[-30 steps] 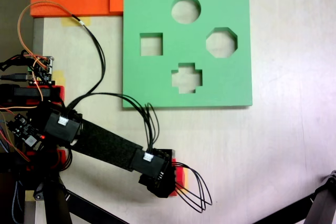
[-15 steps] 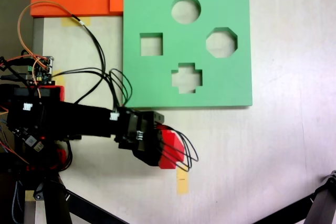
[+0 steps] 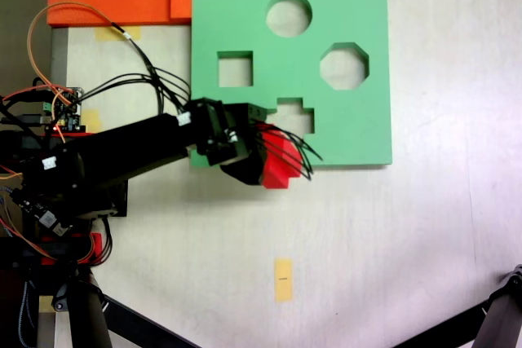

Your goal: Put the cross columnar block into the corresponding hole

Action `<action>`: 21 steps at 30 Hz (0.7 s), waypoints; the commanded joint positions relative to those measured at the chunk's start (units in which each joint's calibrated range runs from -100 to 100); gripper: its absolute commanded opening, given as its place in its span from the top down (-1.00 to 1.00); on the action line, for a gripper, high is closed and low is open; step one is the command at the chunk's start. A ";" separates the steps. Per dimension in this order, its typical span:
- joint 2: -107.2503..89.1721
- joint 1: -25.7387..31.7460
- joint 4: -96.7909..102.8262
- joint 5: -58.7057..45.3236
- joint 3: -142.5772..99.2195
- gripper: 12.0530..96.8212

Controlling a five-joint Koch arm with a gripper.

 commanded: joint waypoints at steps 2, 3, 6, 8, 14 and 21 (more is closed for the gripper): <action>4.90 2.00 4.84 1.42 9.85 0.32; 6.71 2.54 4.94 1.71 11.45 0.32; 12.02 4.15 5.04 2.78 15.63 0.32; 14.53 4.98 5.04 3.91 16.93 0.32; 16.91 5.96 3.78 5.32 16.83 0.32; 18.45 5.91 2.92 5.96 16.63 0.32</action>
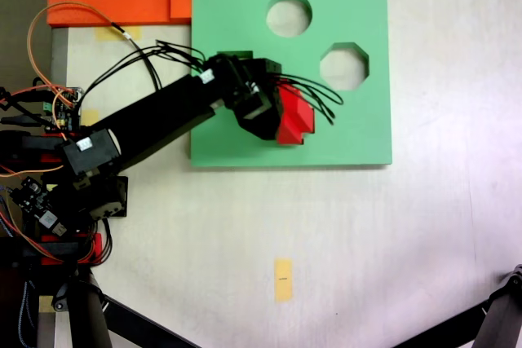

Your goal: Put the cross columnar block into the corresponding hole

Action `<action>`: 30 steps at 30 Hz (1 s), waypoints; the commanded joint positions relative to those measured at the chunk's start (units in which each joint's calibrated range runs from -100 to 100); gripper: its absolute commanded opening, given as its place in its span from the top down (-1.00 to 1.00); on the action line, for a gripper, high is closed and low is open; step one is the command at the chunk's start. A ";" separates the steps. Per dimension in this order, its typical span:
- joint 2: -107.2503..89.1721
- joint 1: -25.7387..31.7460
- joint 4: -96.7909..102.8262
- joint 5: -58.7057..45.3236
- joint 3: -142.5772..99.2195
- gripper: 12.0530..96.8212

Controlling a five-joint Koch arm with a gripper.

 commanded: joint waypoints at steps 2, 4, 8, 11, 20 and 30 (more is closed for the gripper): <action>0.96 0.10 1.65 0.78 4.77 0.32; 2.22 0.10 1.07 1.37 4.87 0.32; 4.03 0.10 0.59 1.71 4.77 0.32; 5.29 0.15 0.59 1.71 4.77 0.32; 10.60 0.44 0.98 1.51 4.77 0.32; 17.16 0.44 0.88 -0.98 4.77 0.31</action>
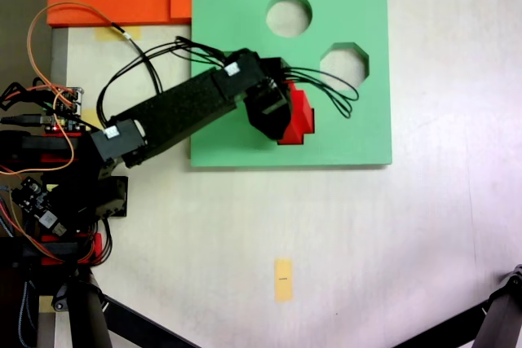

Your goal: Put the cross columnar block into the corresponding hole

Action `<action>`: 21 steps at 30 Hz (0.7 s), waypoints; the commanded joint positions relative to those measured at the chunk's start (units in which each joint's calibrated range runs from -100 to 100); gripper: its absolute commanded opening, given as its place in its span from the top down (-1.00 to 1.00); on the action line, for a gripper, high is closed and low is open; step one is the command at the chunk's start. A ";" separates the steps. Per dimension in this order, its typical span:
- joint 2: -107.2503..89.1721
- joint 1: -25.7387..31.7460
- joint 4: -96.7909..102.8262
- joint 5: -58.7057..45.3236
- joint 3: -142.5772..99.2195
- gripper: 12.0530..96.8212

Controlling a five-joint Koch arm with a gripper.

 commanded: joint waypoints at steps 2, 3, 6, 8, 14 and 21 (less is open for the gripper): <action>-0.07 0.05 0.78 -2.93 1.54 0.30; -0.07 0.05 0.69 -3.37 1.54 0.28; -0.07 0.00 0.40 -3.66 1.44 0.16; -0.07 0.00 -0.57 -3.66 1.04 0.03; -2.31 -0.10 -3.17 -3.66 0.94 -0.67; -15.58 -0.73 -5.86 -3.71 0.94 -0.76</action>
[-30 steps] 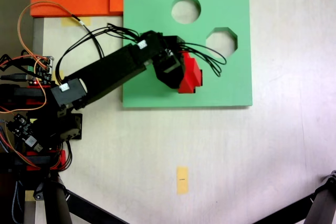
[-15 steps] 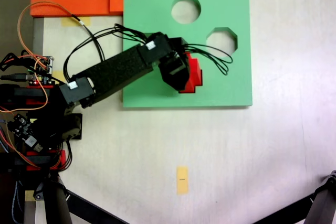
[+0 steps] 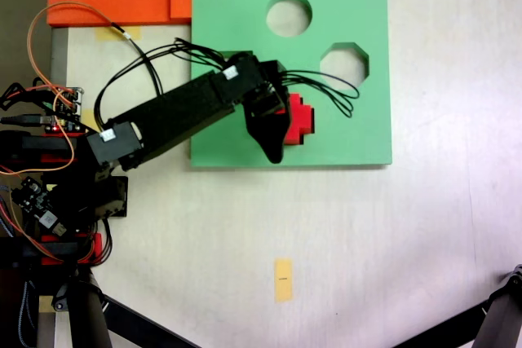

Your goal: Put the cross columnar block into the corresponding hole

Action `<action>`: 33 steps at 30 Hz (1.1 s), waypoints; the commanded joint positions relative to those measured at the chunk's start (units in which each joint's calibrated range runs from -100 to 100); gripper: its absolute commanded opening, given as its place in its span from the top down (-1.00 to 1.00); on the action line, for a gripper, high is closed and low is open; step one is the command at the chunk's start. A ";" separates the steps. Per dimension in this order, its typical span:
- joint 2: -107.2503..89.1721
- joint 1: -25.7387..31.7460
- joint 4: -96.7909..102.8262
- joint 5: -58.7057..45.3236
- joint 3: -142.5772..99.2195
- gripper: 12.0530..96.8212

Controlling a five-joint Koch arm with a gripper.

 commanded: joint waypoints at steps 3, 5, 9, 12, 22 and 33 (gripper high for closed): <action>-18.67 -1.76 -7.84 -4.54 3.92 -0.77; -27.05 -2.83 -10.73 -10.26 5.82 -0.76; -44.37 -5.18 -10.63 -22.71 5.72 -0.75; -54.42 -8.79 -4.47 -28.28 5.62 -0.67; -87.25 -18.46 31.16 -46.69 -22.10 -0.03; -88.78 -19.29 59.85 -51.72 -74.34 -0.03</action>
